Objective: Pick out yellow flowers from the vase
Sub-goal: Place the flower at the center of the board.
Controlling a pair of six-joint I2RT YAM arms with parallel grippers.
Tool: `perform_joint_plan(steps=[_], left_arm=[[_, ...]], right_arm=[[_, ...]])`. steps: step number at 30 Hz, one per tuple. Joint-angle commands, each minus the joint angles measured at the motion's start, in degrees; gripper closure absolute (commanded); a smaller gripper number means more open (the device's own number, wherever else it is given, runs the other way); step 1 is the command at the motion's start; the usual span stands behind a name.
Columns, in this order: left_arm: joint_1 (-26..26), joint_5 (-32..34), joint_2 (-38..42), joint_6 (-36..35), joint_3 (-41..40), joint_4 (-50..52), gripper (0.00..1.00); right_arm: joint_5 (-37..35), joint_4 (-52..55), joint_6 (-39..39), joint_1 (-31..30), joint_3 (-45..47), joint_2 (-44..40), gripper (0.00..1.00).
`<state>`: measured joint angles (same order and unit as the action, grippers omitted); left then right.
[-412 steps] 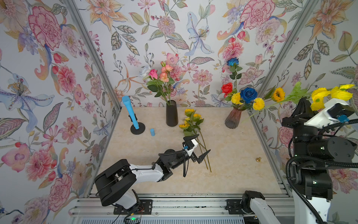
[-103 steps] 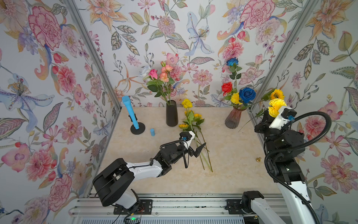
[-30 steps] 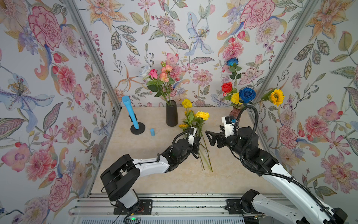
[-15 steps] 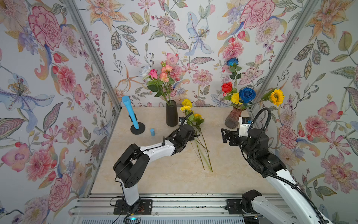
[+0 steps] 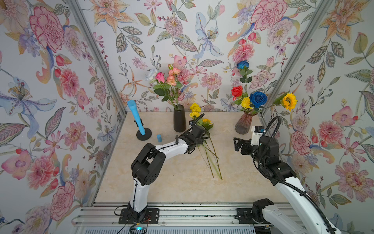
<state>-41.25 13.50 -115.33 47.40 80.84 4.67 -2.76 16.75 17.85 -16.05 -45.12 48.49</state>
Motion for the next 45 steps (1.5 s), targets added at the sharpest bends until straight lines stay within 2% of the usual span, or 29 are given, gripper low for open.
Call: perform_joint_plan(steps=[1,6,14,18,25,30,34,35,38,39,45], left_arm=[[0.8,0.1,-2.4,0.4,2.6,3.4,0.97],[1.0,0.2,-4.8,0.2,5.3,4.8,0.95],[1.4,0.2,-7.0,-0.1,8.3,7.0,0.92],[1.6,-0.1,-6.9,-0.5,8.8,7.6,0.86],[1.7,0.1,-4.5,-2.3,8.3,7.6,0.69],[1.7,-1.0,-3.2,-3.1,7.3,6.7,0.62],[1.7,-2.2,0.1,-6.9,2.9,1.2,0.55],[1.6,-2.9,1.2,-8.5,1.1,-1.4,0.5],[1.7,-4.6,5.3,-13.5,-6.0,-10.2,0.07],[1.8,-5.1,6.4,-14.7,-7.9,-12.6,0.01],[2.1,-11.9,11.3,-18.2,-15.0,-22.0,0.0]], right_arm=[[0.7,-1.3,1.4,1.1,1.4,0.2,0.0],[4.4,-1.9,2.4,3.4,2.0,1.3,0.0],[4.8,-1.9,2.9,5.3,3.0,0.7,0.0],[5.2,-1.9,3.2,6.3,3.7,0.6,0.0],[3.2,-1.6,4.1,9.5,4.9,-1.5,0.01],[0.7,-1.6,5.1,14.7,5.2,-3.5,0.0],[2.5,-2.8,6.4,20.9,3.8,-1.3,0.0],[3.4,-3.8,6.9,22.5,3.8,-0.8,0.0],[8.2,-9.4,7.9,27.4,4.5,1.0,0.0],[8.7,-10.9,8.2,28.7,4.5,2.0,0.0],[10.5,-23.4,8.3,32.1,5.6,5.4,0.0]])
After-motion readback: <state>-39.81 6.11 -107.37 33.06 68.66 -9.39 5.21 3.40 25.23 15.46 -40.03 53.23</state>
